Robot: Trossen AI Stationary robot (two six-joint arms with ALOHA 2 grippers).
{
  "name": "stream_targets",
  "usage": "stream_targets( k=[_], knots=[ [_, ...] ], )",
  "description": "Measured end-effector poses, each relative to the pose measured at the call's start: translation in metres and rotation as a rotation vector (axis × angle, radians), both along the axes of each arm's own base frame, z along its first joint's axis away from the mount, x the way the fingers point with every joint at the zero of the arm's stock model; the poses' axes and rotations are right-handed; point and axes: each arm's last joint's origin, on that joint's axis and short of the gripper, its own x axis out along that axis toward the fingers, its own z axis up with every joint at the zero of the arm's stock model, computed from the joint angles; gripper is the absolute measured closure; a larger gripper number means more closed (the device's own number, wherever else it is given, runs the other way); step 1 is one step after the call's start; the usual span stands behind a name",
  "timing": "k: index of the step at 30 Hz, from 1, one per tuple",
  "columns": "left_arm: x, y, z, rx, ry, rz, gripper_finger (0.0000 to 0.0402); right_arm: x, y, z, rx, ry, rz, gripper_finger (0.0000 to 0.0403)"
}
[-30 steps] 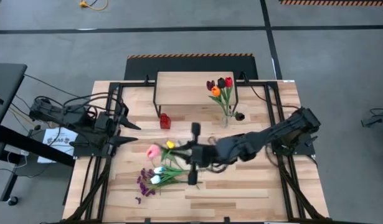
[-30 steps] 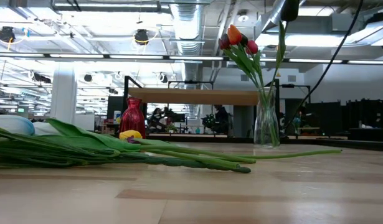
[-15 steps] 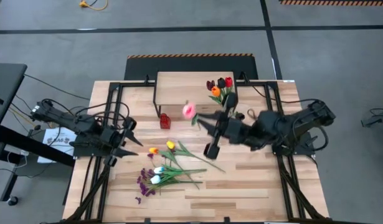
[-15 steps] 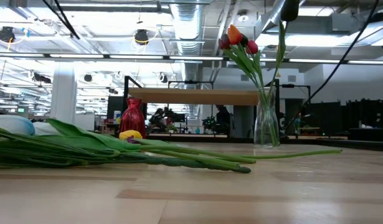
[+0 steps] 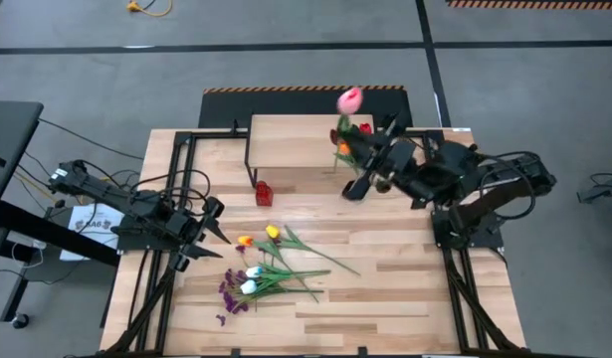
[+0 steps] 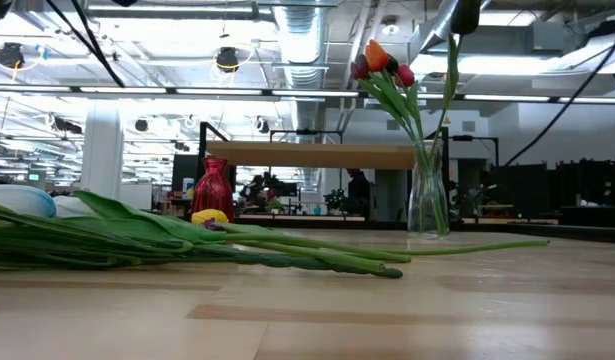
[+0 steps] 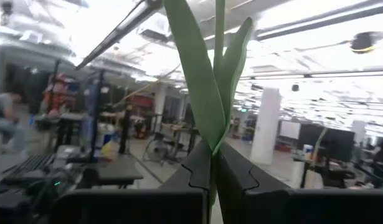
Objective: Pick and place flowers into a vace then onto a shelf
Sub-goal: Put the light pink flower into the transparent vase
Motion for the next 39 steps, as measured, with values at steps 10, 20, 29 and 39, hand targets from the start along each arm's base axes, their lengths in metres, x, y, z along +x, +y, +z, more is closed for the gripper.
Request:
stream_targets(
  k=[10,20,29,39],
  knots=[
    [0.004,0.004,0.001,-0.041,-0.002,0.178,0.0249,-0.035,-0.037,-0.037,0.066,-0.052,-0.012,0.0403],
    [0.020,-0.002,-0.006,-0.023,0.037,0.201,0.0249,-0.051,-0.067,-0.068,0.117,-0.029,-0.111,0.0403],
    [0.027,-0.005,-0.010,-0.026,0.058,0.201,0.0249,-0.078,-0.074,-0.090,0.129,-0.059,-0.108,0.0403],
    [0.027,-0.005,-0.008,-0.043,0.041,0.189,0.0249,-0.098,-0.090,-0.128,0.149,-0.043,-0.089,0.0403]
  ],
)
